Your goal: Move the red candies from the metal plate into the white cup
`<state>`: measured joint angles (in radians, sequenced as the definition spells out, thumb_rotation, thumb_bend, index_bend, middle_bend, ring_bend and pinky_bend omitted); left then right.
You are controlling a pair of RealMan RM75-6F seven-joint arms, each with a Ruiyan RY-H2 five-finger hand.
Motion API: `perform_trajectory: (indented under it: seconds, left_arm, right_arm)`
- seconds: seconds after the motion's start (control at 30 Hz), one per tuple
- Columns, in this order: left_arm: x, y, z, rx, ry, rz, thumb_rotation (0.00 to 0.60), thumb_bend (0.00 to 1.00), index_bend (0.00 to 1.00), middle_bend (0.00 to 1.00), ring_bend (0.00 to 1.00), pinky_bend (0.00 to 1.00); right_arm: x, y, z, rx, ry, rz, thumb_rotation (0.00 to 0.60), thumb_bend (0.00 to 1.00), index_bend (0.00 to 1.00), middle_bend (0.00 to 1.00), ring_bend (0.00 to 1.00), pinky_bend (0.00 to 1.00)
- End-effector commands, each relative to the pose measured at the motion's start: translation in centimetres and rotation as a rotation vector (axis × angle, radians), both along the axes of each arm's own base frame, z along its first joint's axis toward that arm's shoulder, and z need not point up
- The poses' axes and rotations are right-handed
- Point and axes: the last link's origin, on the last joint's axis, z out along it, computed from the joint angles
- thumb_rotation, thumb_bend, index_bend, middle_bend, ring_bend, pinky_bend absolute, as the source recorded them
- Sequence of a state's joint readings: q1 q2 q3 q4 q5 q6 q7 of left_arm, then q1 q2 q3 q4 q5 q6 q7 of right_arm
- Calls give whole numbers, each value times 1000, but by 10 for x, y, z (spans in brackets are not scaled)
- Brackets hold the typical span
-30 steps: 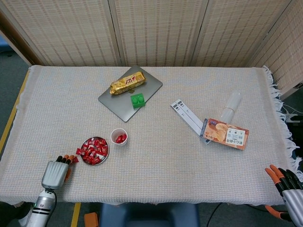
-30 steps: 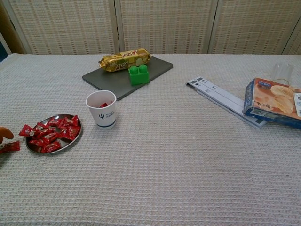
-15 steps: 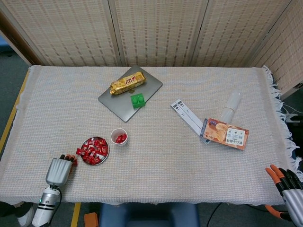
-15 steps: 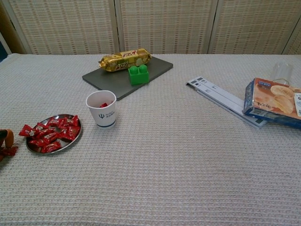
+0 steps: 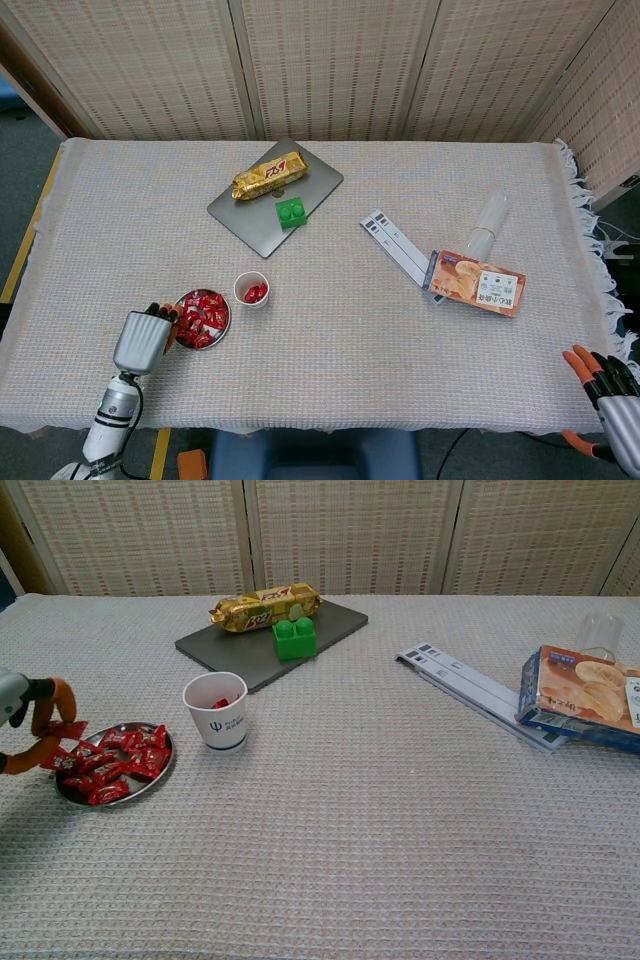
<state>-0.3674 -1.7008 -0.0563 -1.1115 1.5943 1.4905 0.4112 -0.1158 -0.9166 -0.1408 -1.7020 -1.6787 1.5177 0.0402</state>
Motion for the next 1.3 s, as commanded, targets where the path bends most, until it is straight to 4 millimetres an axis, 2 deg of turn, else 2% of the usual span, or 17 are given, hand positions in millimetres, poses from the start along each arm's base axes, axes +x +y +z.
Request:
perform_trajectory:
  seconds: [0.03,0.13,0.23,0.43,0.5,0.67,0.77,0.83,1.1,1.2,1.3]
  left_arm:
    - [59,36,-4,-1,43,-120,600,426,537,584,570,1000]
    - [84,51,-18,-18,68,-149,600,428,537,583,570,1000]
    - [99,64,-29,-36,75,-147,600,428,536,583,571,1000]
    - [106,75,-48,-67,119,-136,600,428,498,576,569,1000]
    - [105,77,-53,-78,123,-118,600,427,456,562,565,1000]
    - [103,75,-56,-91,138,-108,600,425,221,449,501,1000]
    - [105,70,-50,-79,125,-127,600,421,134,404,463,998]
    - [105,65,-45,-77,112,-133,600,422,113,394,450,997]
    - [93,35,-23,-107,32,-104,600,415,98,372,443,996]
    - [79,16,-13,-128,-29,-79,600,412,97,359,413,996]
    - [53,-4,-9,-170,-40,-8,600,402,90,313,339,999]
  right_arm:
    - [-1,-2,1,-9,1,-10,600,43,0,0,0,0]
    - [-3,-4,3,-17,2,-25,600,43,0,0,0,0]
    - [-6,-5,5,-30,1,-39,600,43,0,0,0,0]
    - [-9,-6,9,-51,-1,-58,600,43,0,0,0,0]
    - [-9,-6,9,-49,-1,-61,600,43,0,0,0,0]
    - [-9,-4,11,-61,-3,-57,600,43,0,0,0,0]
    - [-7,-3,10,-55,-4,-50,600,43,0,0,0,0]
    - [-6,-2,10,-53,-5,-44,600,43,0,0,0,0]
    - [-3,2,8,-41,-9,-16,600,43,0,0,0,0]
    - [-1,3,8,-36,-13,-8,600,43,0,0,0,0]
    - [-1,4,9,-36,-16,0,600,43,0,0,0,0]
